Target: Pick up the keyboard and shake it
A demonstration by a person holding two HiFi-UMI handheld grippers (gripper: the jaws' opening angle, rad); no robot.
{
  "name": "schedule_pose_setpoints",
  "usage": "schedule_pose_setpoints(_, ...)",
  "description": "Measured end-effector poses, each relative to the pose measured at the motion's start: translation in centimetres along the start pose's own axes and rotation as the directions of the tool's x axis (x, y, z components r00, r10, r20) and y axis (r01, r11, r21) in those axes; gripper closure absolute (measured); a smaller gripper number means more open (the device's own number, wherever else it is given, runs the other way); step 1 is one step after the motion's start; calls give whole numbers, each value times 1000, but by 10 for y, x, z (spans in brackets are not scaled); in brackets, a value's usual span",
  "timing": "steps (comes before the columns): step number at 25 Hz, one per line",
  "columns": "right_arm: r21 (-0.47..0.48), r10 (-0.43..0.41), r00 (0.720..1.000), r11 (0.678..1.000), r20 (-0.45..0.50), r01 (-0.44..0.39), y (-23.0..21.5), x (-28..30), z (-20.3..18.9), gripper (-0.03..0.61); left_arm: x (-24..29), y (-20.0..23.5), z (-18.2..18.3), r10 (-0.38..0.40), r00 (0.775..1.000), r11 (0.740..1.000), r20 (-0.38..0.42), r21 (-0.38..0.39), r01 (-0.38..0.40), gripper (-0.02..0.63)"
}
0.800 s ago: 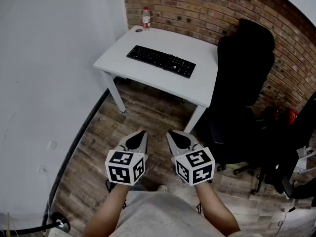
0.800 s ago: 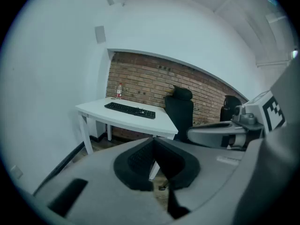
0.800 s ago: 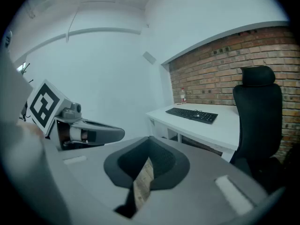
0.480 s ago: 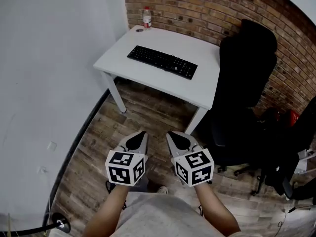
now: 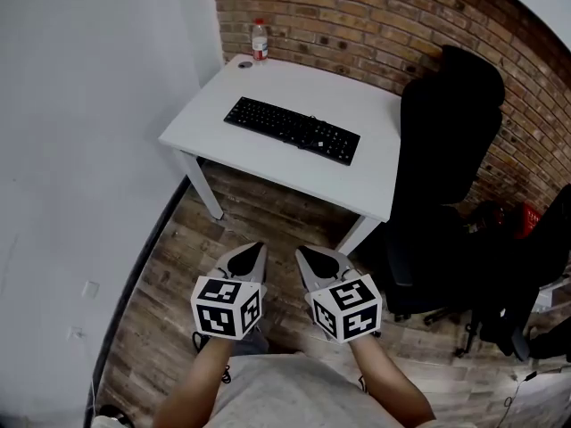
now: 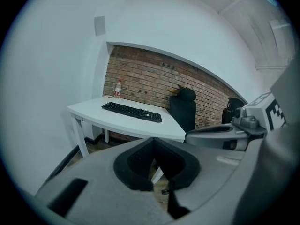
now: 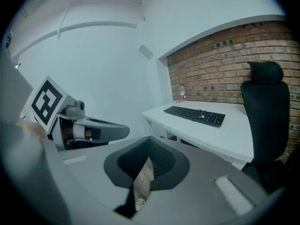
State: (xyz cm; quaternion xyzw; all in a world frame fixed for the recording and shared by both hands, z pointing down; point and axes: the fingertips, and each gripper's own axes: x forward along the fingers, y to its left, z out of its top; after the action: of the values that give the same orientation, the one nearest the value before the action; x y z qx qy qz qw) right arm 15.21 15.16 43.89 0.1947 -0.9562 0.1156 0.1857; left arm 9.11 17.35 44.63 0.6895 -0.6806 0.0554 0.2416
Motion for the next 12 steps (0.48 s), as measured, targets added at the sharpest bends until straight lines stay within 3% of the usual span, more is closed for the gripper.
schedule_pose_setpoints(12, 22, -56, 998, 998, -10, 56, -2, 107, 58, 568, 42, 104, 61, -56, 998, 998, -19, 12, 56, 621)
